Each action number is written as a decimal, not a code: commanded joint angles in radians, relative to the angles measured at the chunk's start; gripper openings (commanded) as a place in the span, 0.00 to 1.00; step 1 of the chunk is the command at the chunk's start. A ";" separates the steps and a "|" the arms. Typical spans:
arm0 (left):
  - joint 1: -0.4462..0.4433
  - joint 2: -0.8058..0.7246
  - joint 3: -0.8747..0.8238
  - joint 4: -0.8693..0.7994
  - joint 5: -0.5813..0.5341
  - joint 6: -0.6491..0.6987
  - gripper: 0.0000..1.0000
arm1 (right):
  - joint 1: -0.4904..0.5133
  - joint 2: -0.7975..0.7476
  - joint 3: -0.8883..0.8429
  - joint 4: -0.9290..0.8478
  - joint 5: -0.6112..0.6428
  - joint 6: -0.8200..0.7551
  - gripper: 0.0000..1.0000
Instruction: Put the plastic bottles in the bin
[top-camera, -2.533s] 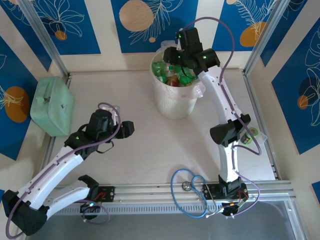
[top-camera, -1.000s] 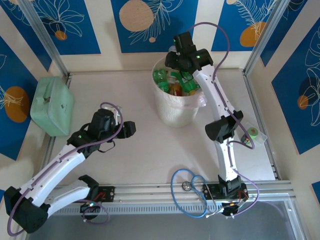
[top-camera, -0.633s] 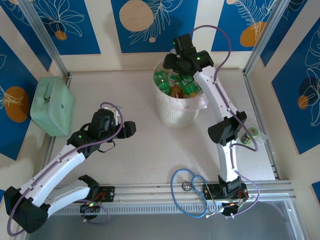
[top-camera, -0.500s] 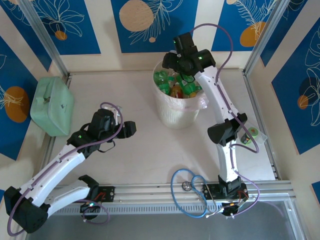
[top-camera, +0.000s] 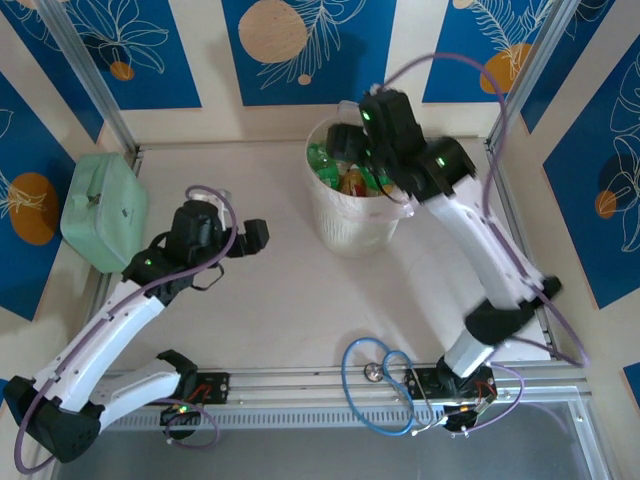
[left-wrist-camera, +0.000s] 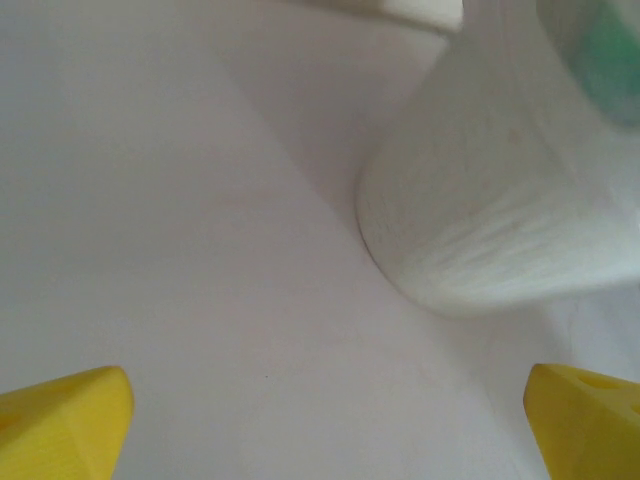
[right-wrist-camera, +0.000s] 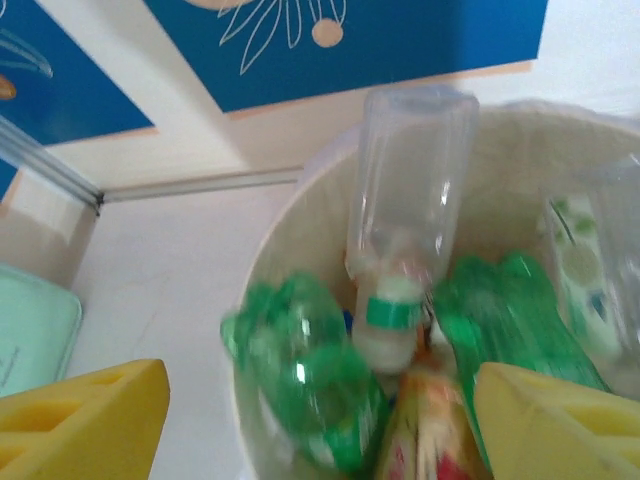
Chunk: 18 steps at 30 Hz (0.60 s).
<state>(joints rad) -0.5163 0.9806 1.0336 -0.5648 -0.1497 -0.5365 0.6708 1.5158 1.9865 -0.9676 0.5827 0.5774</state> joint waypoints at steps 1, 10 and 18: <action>0.038 0.015 0.036 -0.013 -0.161 0.084 1.00 | -0.052 -0.235 -0.271 0.135 0.094 0.043 0.83; 0.114 0.107 -0.151 0.238 -0.516 0.246 1.00 | -0.254 -0.781 -1.184 0.541 0.051 -0.035 0.99; 0.217 0.277 -0.321 0.584 -0.598 0.332 1.00 | -0.298 -0.568 -1.377 0.649 0.344 -0.069 0.99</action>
<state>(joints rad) -0.3321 1.2179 0.7475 -0.1776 -0.6689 -0.2756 0.3763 0.9005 0.6594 -0.4915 0.7689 0.5613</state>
